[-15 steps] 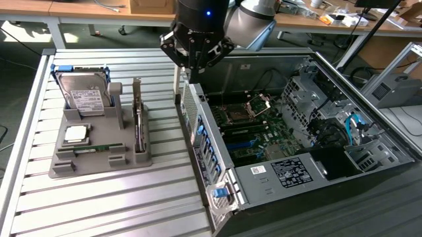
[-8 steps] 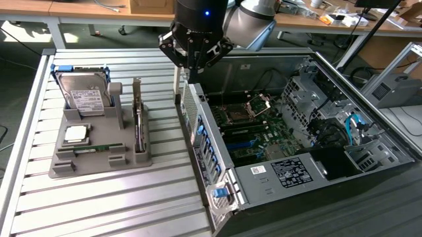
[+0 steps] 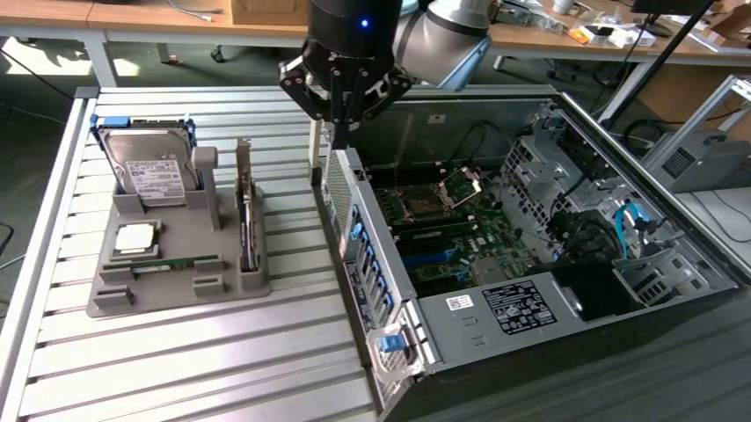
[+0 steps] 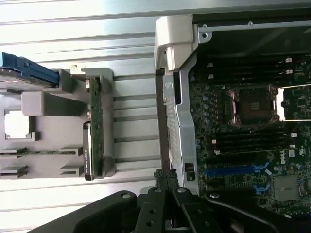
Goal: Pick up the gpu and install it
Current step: 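Reach for the gpu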
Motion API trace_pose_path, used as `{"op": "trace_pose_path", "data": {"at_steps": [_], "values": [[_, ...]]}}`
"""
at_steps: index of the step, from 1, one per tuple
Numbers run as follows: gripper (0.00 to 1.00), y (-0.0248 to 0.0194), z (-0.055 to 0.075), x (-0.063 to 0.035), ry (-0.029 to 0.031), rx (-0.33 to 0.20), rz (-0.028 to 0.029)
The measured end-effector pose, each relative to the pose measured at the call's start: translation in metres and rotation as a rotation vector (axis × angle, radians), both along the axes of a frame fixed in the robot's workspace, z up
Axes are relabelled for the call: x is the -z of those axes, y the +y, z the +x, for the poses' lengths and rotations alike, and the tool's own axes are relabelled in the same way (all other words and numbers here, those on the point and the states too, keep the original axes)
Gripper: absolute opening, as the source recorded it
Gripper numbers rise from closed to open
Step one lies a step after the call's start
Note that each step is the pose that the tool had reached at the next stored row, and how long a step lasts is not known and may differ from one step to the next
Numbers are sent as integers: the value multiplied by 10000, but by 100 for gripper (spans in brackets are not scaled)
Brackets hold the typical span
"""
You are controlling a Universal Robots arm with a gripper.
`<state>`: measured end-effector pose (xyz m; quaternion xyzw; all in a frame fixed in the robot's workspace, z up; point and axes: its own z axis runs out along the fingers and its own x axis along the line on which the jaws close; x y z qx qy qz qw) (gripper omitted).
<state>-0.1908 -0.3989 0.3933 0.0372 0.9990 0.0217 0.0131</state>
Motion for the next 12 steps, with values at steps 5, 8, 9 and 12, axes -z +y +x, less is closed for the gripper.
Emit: {"op": "trace_pose_path", "data": {"at_steps": [5, 8, 9, 12], "values": [[10, 0, -20, 0, 0, 0, 0], [10, 0, -30, 0, 0, 0, 0], [10, 0, -34, 0, 0, 0, 0], [10, 0, -43, 0, 0, 0, 0]]}}
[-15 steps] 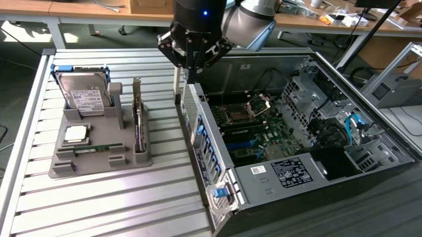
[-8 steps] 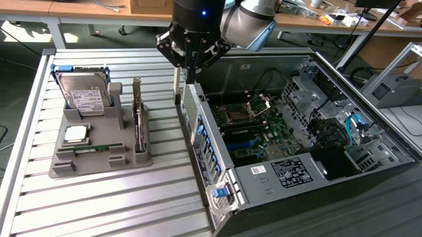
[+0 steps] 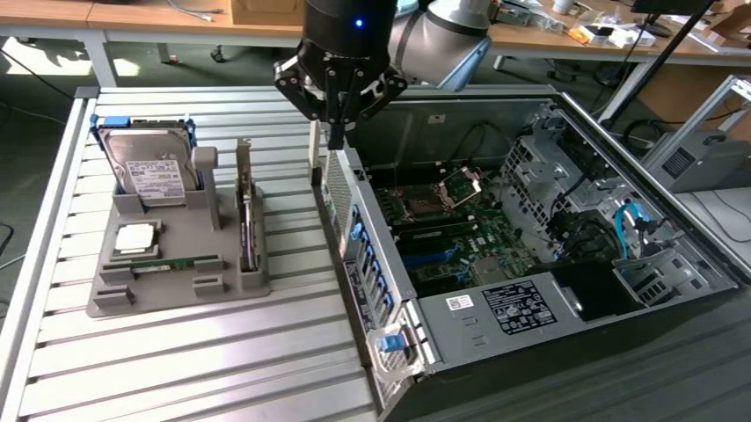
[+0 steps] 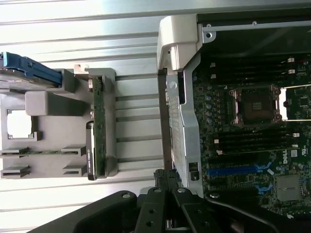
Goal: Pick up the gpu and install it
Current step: 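Reach for the gpu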
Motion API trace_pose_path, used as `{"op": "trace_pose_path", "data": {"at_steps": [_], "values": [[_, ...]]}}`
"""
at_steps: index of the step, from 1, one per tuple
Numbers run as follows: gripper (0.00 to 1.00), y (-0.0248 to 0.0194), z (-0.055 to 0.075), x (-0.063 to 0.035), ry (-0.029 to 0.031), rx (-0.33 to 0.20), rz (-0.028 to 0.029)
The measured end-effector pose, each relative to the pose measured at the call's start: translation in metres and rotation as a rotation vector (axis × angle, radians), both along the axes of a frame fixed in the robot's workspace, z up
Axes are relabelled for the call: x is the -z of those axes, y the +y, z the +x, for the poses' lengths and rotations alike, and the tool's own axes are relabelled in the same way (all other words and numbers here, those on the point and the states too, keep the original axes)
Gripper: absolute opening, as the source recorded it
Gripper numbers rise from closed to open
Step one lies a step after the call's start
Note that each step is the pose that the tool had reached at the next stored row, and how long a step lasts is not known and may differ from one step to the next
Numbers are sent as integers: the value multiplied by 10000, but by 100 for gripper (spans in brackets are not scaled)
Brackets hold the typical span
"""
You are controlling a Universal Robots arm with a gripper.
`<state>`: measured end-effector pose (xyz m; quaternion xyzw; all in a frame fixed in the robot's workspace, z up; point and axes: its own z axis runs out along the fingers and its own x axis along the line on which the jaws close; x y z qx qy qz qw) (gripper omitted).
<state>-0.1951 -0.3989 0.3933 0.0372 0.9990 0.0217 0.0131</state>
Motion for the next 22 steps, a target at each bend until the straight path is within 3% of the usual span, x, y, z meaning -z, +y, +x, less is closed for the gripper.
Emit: {"op": "trace_pose_path", "data": {"at_steps": [22], "values": [[10, 0, -108, 0, 0, 0, 0]]}}
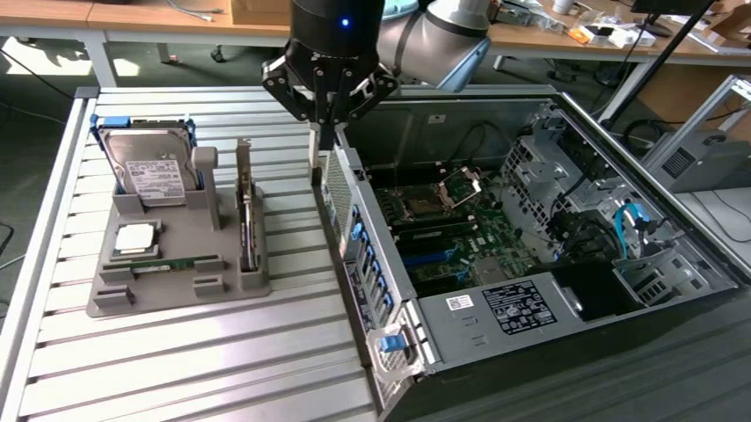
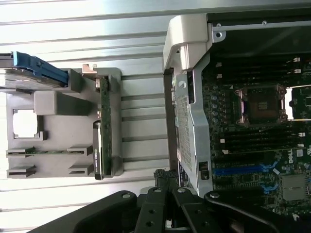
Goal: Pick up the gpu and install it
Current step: 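Reach for the gpu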
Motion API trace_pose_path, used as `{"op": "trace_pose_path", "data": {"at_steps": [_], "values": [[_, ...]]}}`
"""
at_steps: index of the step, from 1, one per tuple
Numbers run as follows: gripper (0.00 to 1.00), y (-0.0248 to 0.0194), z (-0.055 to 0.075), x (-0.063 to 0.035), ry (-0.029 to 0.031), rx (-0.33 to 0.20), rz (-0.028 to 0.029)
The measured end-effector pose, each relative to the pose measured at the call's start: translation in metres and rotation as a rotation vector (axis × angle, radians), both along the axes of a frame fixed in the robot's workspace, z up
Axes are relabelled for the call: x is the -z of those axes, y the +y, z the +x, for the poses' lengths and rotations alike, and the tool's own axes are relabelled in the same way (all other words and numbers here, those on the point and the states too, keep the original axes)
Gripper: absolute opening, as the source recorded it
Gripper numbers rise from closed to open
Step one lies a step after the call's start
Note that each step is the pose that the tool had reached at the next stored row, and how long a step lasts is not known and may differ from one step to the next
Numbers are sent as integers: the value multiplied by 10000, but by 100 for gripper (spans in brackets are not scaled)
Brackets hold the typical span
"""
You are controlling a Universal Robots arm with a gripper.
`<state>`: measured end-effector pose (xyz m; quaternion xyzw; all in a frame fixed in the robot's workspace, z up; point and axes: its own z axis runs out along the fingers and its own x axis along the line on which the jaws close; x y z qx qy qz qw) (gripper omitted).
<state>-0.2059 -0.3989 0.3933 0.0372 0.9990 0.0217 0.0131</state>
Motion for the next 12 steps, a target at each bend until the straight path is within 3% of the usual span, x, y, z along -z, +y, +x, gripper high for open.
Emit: {"op": "trace_pose_path", "data": {"at_steps": [12], "values": [[10, 0, -59, 0, 0, 0, 0]]}}
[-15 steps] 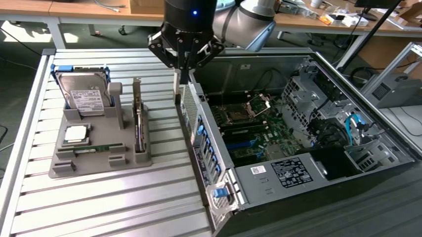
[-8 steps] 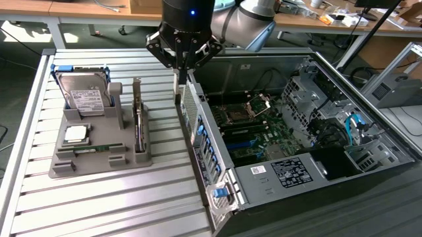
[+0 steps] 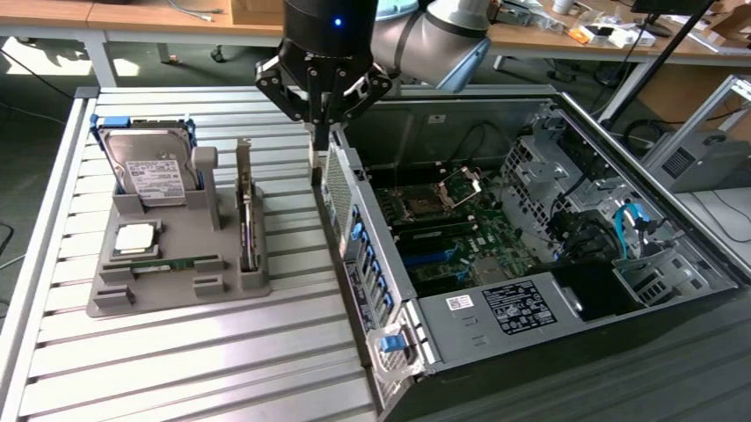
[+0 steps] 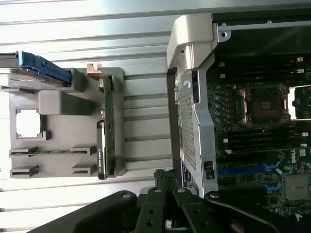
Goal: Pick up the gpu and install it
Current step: 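Reach for the gpu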
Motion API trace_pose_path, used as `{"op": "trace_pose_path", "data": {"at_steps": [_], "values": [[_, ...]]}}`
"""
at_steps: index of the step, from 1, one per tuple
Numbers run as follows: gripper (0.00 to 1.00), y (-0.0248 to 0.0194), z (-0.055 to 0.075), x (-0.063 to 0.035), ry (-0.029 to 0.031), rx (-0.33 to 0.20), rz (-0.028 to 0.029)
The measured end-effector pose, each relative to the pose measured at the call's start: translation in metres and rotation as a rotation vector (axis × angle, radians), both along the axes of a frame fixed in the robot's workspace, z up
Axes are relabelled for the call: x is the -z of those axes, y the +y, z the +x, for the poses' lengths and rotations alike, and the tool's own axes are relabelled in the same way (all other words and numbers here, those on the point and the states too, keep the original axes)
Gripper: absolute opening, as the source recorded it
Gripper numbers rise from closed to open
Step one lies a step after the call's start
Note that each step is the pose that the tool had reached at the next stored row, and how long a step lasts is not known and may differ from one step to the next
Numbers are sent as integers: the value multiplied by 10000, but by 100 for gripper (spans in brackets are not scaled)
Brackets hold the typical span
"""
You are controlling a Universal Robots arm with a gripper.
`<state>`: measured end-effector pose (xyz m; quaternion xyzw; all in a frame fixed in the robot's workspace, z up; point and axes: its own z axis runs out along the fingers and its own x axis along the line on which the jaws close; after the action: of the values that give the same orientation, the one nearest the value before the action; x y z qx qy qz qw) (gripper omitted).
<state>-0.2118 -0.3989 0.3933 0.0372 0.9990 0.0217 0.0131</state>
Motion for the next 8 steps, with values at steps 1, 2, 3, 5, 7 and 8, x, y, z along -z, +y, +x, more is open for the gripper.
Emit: {"op": "trace_pose_path", "data": {"at_steps": [1, 2, 3, 5, 7, 8], "values": [[10, 0, -3, 0, 0, -1, 0], [10, 0, -8, 0, 0, 0, 0], [10, 0, -12, 0, 1, 0, 0], [10, 0, -18, 0, 0, 0, 0], [10, -1, -24, 0, 0, 0, 0], [10, -1, -27, 0, 0, 0, 0]]}}
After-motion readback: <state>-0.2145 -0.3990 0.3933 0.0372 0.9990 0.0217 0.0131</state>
